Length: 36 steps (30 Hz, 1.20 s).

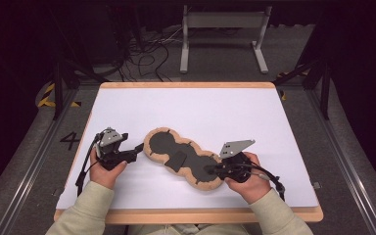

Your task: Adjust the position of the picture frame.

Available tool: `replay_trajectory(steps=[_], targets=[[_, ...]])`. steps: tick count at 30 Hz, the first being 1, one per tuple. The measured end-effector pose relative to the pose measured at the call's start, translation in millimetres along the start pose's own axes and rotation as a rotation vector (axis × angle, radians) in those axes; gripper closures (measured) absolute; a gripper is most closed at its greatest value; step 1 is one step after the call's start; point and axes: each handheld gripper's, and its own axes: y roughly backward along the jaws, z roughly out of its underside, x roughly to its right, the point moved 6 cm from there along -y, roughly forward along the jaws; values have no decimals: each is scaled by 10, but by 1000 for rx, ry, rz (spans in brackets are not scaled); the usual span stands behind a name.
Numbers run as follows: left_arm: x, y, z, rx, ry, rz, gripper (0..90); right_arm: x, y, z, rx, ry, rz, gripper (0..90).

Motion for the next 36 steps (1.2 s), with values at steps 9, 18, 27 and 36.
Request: replay_trajectory(steps=[9,18,27,36], targets=[[-13,-2,4,-6,-1,-1,270,-100,-184,68,-43,21,-23,900],[-18,-9,10,-10,5,-2,271,-320,-423,112,-94,74,-62,900],[-21,-38,31,-19,5,-2,271,-391,-568,175,-136,81,-61,900],[-32,-61,52,-29,-2,-4,270,-326,-592,228,-176,71,-2,900]])
